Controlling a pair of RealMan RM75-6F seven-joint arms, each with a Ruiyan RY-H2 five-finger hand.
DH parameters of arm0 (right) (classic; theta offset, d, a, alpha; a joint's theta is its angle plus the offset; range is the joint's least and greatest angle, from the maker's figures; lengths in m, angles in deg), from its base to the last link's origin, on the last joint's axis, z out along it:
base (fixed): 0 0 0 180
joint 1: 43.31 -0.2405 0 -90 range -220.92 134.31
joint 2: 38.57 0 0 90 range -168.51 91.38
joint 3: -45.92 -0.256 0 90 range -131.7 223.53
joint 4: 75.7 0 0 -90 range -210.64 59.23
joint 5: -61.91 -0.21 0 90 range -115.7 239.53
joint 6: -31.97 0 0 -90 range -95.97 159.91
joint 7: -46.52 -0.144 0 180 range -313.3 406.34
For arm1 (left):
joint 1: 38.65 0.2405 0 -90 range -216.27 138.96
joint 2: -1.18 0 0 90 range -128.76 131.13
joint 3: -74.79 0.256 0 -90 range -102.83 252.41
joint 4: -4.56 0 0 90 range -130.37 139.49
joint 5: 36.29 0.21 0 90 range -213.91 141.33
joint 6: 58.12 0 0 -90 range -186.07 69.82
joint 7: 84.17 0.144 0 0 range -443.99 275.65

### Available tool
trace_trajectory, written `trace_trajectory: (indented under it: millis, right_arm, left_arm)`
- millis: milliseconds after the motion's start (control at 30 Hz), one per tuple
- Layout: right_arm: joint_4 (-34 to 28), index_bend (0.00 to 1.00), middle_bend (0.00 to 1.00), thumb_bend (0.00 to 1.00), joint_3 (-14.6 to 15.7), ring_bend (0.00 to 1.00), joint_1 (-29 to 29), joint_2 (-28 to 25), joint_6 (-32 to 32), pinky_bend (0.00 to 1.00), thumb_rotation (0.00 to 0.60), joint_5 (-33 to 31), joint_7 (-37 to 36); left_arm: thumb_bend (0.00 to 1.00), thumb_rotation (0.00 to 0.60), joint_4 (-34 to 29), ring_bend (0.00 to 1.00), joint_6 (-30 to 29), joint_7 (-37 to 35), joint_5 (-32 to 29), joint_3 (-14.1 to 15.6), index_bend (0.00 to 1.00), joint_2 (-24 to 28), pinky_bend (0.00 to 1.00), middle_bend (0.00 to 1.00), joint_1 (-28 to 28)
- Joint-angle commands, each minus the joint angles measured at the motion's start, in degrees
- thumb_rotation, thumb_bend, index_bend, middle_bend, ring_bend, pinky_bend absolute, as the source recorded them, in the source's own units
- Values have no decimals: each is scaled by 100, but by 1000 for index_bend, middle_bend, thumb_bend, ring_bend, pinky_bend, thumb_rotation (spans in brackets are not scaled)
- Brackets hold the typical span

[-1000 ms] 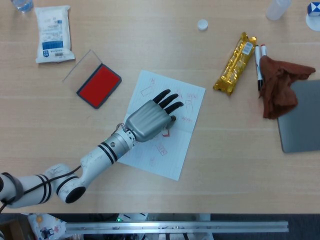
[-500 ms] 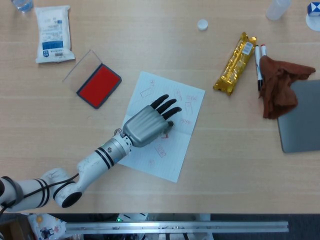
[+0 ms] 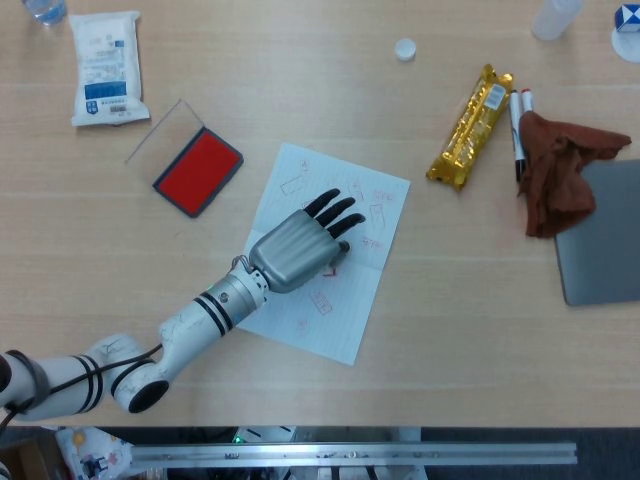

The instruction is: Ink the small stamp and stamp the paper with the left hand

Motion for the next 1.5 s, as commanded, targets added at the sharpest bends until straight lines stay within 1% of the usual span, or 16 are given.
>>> trace_trajectory:
  millis: [33, 633, 933, 1500]
  right_arm:
    - [11, 313, 362, 155, 0, 300, 6, 3, 7, 324, 600, -3, -12]
    - [127, 313, 362, 155, 8, 300, 57, 38, 56, 324, 600, -7, -128]
    - [145, 313, 362, 155, 1, 300, 61, 49, 61, 324, 600, -8, -146]
    - [131, 313, 362, 155, -6, 300, 99, 35, 111, 324, 600, -15, -145]
  left_arm:
    - [430, 600, 10, 0, 39, 40, -27, -26, 646, -16, 5, 132, -24]
    - [430, 600, -28, 0, 250, 377, -216, -160, 646, -83, 5, 128, -158]
    - [430, 600, 4, 0, 342, 516, -298, -178, 647, -118, 5, 127, -206]
    - [431, 600, 87, 0, 404, 558, -374, -204, 649, -180, 5, 127, -266]
